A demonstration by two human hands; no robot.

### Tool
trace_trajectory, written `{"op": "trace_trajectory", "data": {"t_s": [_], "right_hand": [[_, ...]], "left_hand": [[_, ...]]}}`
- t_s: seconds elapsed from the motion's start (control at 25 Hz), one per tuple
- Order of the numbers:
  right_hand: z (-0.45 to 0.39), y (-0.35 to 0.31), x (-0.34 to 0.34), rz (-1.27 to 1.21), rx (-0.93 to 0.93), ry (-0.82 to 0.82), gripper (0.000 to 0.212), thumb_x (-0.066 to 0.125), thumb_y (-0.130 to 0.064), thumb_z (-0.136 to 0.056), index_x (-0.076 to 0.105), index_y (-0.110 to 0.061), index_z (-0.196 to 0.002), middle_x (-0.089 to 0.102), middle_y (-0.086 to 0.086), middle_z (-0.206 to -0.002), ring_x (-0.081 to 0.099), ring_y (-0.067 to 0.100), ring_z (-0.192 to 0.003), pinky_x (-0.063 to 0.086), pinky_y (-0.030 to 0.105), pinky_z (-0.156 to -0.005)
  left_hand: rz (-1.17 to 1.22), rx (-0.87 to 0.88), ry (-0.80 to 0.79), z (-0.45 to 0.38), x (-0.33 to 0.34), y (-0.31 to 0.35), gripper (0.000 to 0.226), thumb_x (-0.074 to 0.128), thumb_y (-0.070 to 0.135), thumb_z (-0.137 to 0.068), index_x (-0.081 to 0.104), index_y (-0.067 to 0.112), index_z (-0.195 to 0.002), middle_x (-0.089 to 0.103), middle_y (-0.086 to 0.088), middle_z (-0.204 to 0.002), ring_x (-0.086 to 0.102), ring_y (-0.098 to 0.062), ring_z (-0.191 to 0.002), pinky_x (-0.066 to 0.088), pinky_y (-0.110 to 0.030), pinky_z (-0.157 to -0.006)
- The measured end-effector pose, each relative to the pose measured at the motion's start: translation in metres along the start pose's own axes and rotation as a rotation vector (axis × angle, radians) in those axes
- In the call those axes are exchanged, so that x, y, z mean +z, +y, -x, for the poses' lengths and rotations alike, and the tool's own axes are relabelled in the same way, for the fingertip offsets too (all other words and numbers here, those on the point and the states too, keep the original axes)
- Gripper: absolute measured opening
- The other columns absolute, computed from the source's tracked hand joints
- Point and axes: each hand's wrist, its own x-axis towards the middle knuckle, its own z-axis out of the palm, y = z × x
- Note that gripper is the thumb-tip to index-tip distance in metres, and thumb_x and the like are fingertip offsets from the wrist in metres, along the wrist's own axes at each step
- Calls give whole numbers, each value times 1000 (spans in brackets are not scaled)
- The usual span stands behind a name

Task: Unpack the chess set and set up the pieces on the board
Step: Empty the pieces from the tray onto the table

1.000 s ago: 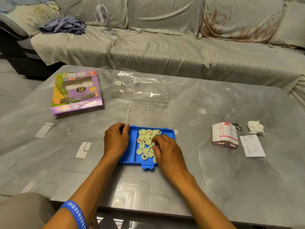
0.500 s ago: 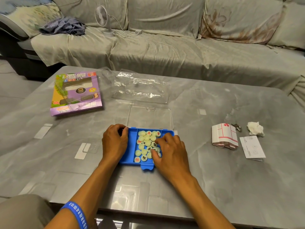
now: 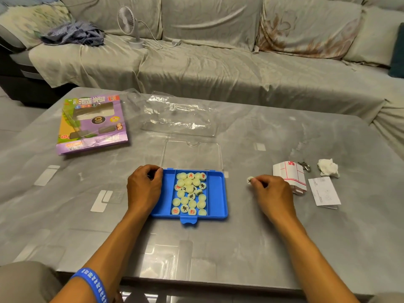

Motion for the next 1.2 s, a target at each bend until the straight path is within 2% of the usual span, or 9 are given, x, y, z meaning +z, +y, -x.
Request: {"op": "trace_trajectory", "data": {"t_s": [0.12, 0.32, 0.4, 0.48, 0.6, 0.76, 0.92, 1.04, 1.2], "right_hand": [[-8, 15, -5, 180, 94, -111, 29, 62, -36, -89, 72, -15, -71, 68, 2, -69, 60, 20, -66, 55, 38, -68], [-3, 5, -7, 236, 119, 40, 29, 57, -35, -90, 64, -16, -69, 65, 1, -67, 57, 21, -64, 52, 34, -62], [10, -17, 0, 182, -25, 31, 17, 57, -31, -90, 65, -20, -79, 65, -4, -75, 58, 17, -69, 47, 29, -61], [27, -45, 18, 103, -254, -120, 10, 59, -29, -89, 66, -24, -95, 65, -9, -89, 59, 12, -81, 49, 28, -68], [45, -72, 50, 244, -523, -366, 38, 56, -40, -91, 53, -27, -127, 55, -9, -126, 50, 14, -108, 47, 30, -85], [45, -77, 73, 517, -598, -269, 39, 49, -41, -95, 49, -19, -127, 50, 4, -125, 47, 25, -106, 42, 37, -85], [46, -73, 87, 542, -639, -156, 33, 54, -39, -94, 55, -14, -115, 58, 8, -109, 57, 27, -82, 47, 37, -64], [41, -72, 88, 525, -583, -237, 37, 44, -43, -98, 49, -14, -120, 52, 7, -115, 55, 27, -91, 46, 38, -72], [44, -80, 91, 552, -682, -64, 30, 63, -42, -86, 60, -15, -99, 60, 4, -95, 55, 23, -78, 48, 35, -62]], "left_hand": [[6, -2, -2, 0, 2, 1, 22, 54, 30, -95, 68, 13, -100, 66, -1, -94, 58, -12, -83, 42, -20, -66], [19, -11, -8, 1, 2, 3, 20, 55, 30, -94, 68, 15, -97, 67, 0, -92, 59, -11, -81, 42, -18, -63], [27, -17, -5, 0, 2, 3, 20, 55, 30, -94, 68, 16, -97, 67, 0, -92, 60, -11, -81, 42, -18, -62], [28, -19, -7, 1, 1, 3, 20, 55, 30, -94, 68, 15, -98, 67, 1, -92, 60, -10, -82, 42, -17, -62], [31, -18, -13, 3, 1, 2, 20, 55, 30, -94, 68, 16, -98, 67, 1, -92, 59, -9, -81, 42, -15, -61], [30, -16, -11, 2, 0, 4, 19, 54, 31, -95, 67, 18, -97, 66, 3, -91, 58, -8, -79, 40, -14, -59], [22, -14, -10, 3, 0, 4, 20, 54, 30, -95, 67, 15, -98, 65, 2, -92, 58, -8, -79, 38, -12, -58], [26, -14, -11, 3, -1, 5, 19, 54, 30, -95, 67, 15, -98, 65, 3, -92, 56, -6, -77, 37, -11, -58], [29, -12, -6, 4, -1, 5, 19, 54, 30, -95, 66, 16, -99, 63, 4, -91, 56, -7, -78, 38, -10, -59]]}}
